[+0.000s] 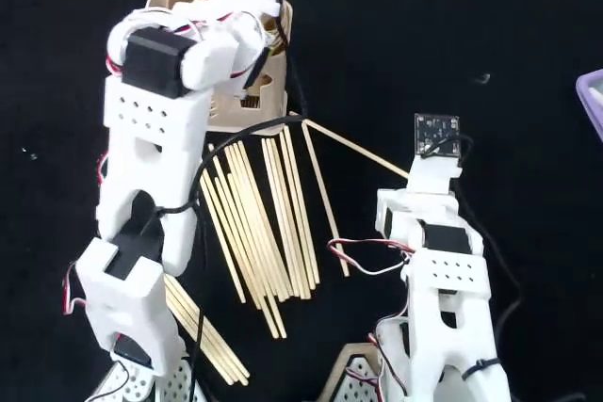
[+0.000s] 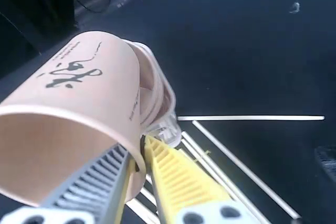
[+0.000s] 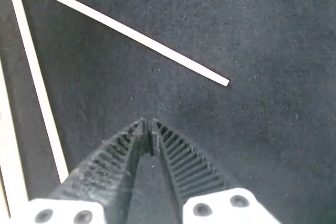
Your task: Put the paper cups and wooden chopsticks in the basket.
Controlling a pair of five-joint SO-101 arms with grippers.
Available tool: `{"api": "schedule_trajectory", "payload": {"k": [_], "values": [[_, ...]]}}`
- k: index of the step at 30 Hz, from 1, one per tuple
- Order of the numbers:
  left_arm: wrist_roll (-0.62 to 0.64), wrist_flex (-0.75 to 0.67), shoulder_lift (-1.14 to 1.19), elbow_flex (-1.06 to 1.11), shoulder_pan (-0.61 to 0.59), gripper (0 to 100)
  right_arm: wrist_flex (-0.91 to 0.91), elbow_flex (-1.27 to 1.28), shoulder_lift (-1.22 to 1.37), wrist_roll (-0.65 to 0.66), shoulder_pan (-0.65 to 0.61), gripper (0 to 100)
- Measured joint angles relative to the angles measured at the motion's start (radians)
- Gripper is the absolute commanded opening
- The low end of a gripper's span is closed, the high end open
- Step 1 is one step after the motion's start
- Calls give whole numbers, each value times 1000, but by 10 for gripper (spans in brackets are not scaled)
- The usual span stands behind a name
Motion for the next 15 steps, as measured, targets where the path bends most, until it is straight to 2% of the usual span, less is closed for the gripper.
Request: {"api": "schedule_trajectory", "payload": {"k": [5, 10, 15], "values": [[-87, -3, 2, 3, -9, 49, 0, 0, 0, 0, 0, 11], [-127, -15, 2, 3, -12, 173, 0, 0, 0, 0, 0, 11], [-127, -15, 49, 3, -11, 173, 0, 0, 0, 0, 0, 11]]}}
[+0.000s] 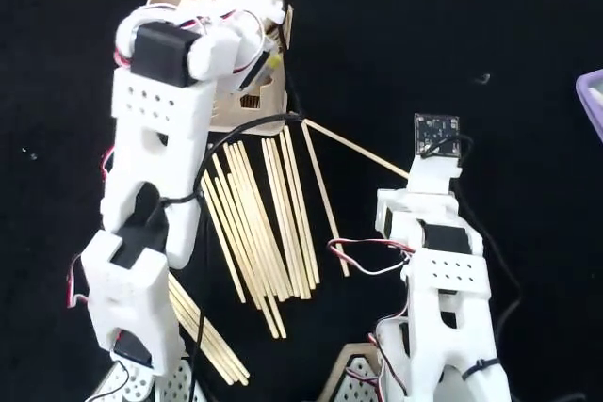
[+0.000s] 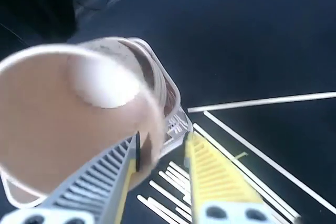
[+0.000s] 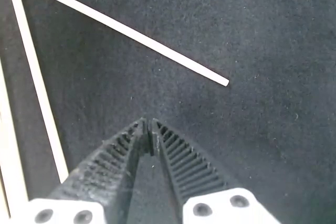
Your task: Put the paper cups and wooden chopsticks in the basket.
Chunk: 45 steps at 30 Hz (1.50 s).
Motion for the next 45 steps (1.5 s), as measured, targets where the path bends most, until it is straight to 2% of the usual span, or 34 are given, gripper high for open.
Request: {"api": "schedule_trajectory", "payload": {"k": [5, 16, 27, 36, 41, 45], "values": [[26, -74, 11, 0, -5, 173, -3, 9, 0, 0, 0, 11], [371, -396, 21, 0, -21, 176, -3, 9, 0, 0, 0, 11], [399, -431, 21, 0, -41, 177, -3, 9, 0, 0, 0, 11], [396, -233, 28, 0, -58, 173, -3, 9, 0, 0, 0, 11], [298, -86, 25, -32, -115, 173, -3, 9, 0, 0, 0, 13], [264, 6, -28, -58, -164, 173, -3, 9, 0, 0, -5, 86]]}}
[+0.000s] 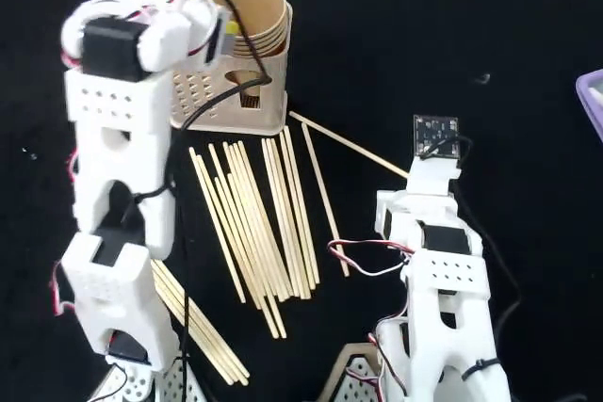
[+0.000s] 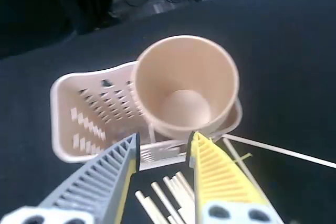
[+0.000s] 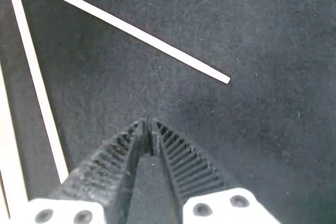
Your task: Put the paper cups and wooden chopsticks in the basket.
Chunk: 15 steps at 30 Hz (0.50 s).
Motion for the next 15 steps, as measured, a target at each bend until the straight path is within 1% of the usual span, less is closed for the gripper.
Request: {"api": "schedule_trajectory", "payload": {"k": [2, 4, 7, 10, 15], "values": [[-2, 9, -48, 6, -46, 173, 0, 3, 0, 0, -32, 132], [-6, 11, -124, 46, -106, 173, 17, 3, 0, 0, -52, 155], [-9, 11, -279, 210, -172, 177, 43, 3, 0, 3, -103, 155], [-25, 11, -474, 471, -227, 178, 46, 3, 0, 2, -109, 155], [-89, 6, -786, 1040, -273, 178, 46, 3, 0, 2, -110, 155]]}}
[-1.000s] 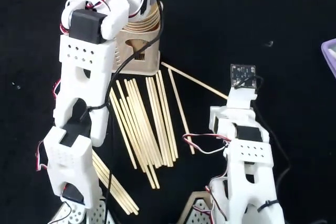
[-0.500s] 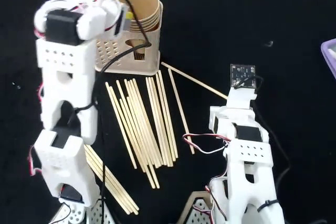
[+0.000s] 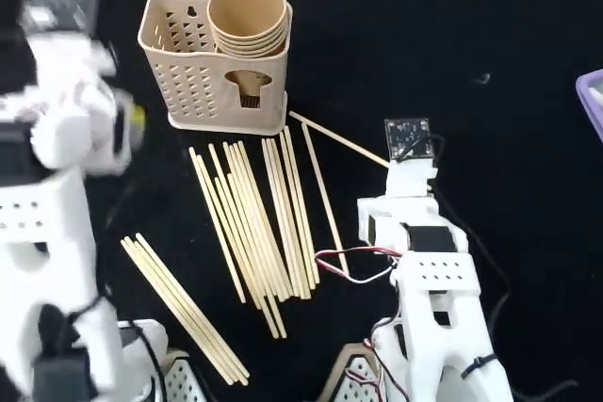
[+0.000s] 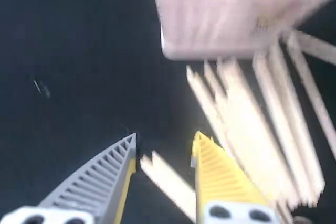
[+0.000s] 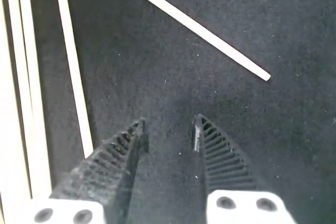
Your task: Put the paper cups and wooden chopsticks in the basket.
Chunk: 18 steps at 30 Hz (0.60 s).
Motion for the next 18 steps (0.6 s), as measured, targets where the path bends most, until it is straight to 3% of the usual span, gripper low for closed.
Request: {"api": "schedule_trajectory", "payload": {"k": [5, 9, 13, 18], "values": [[-8, -123, -141, 566, -58, 180, 0, 0, 0, 0, 0, 155], [-11, -255, -149, 867, -66, 238, 0, 0, 0, 0, 0, 155], [-17, -368, -149, 1023, -68, 252, 0, 0, 0, 0, 0, 155], [6, -413, -150, 1097, -71, 253, 0, 0, 0, 0, 0, 155]]}}
